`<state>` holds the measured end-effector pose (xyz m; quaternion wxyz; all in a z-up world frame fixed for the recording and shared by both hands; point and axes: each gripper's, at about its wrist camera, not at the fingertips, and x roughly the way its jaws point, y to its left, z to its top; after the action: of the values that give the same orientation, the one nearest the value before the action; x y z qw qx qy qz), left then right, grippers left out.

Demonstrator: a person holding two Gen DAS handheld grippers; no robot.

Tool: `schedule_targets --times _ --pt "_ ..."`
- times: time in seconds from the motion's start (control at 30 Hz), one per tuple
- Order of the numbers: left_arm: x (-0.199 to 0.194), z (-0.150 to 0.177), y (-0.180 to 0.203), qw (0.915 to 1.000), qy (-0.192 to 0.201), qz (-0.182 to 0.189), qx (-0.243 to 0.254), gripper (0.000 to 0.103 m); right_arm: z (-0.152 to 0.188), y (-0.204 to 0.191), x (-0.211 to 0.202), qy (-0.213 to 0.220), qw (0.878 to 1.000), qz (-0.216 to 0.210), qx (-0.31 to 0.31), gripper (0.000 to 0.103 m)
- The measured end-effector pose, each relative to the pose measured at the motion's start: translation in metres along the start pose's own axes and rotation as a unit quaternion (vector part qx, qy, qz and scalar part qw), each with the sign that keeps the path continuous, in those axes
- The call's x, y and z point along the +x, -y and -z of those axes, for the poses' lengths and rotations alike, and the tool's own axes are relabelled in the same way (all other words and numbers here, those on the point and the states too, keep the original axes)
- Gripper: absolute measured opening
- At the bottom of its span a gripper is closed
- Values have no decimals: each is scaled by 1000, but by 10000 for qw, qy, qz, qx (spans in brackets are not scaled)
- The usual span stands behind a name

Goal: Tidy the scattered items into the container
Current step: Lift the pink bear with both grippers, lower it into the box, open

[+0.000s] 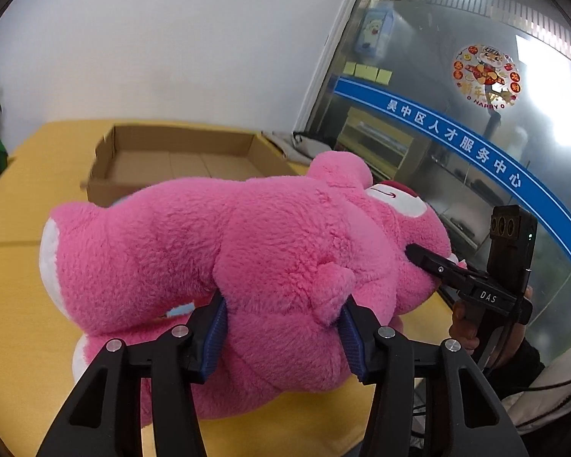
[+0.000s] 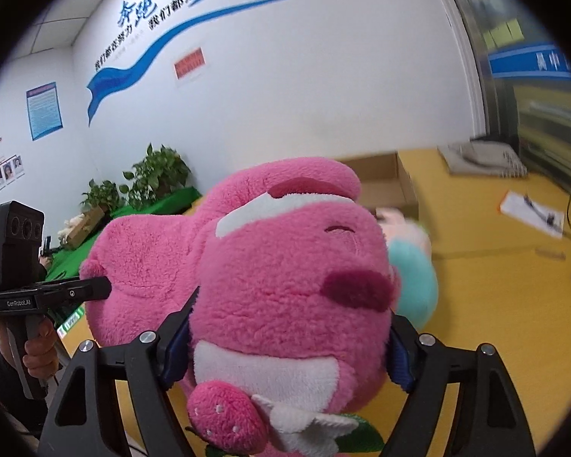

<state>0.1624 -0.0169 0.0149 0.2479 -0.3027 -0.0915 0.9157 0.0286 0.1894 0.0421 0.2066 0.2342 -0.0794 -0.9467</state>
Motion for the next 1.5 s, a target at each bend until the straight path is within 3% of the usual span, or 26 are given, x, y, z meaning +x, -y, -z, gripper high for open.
schedule_targets --times 0.17,0.37,0.6,0.77,0.87,1.0,1.03,1.07,1.13,1.23,1.37,1.5 --pt "14 -64 -9 9989 279 -181 339 55 -62 -4 18 310 9992 57 -232 80" --pt "49 -146 -39 9982 391 -135 442 55 -133 3 56 508 9981 224 -253 80" --pt "123 -240 -89 9987 280 -184 384 55 -209 47 146 509 9983 267 -136 80" --pt "202 -290 -137 9997 17 -192 161 55 -251 90 225 340 9986 401 12 80" --pt "263 -301 -170 9992 -343 -198 -96 55 -256 121 280 64 9986 502 177 80" --pt "347 -292 -213 9951 -887 -173 -408 47 -239 165 355 -563 9942 753 529 80" --pt "370 -284 -223 9923 -1131 -210 -465 40 -232 176 371 -786 9914 809 657 80" --pt "387 -276 -231 9895 -1328 -194 -530 22 -223 186 384 -1008 9877 888 797 80" --pt "414 -260 -243 9838 -1670 -12 -651 18 -203 197 406 -1478 9782 1151 895 80" --pt "421 -258 -241 9834 -1692 41 -651 20 -180 205 421 -1766 9700 1406 906 80" --pt "418 -259 -240 9835 -1700 -146 -599 21 -188 213 429 -1853 9685 1261 1088 85" --pt "409 -261 -235 9832 -1713 -324 -534 27 -188 208 431 -1903 9665 1428 962 90"
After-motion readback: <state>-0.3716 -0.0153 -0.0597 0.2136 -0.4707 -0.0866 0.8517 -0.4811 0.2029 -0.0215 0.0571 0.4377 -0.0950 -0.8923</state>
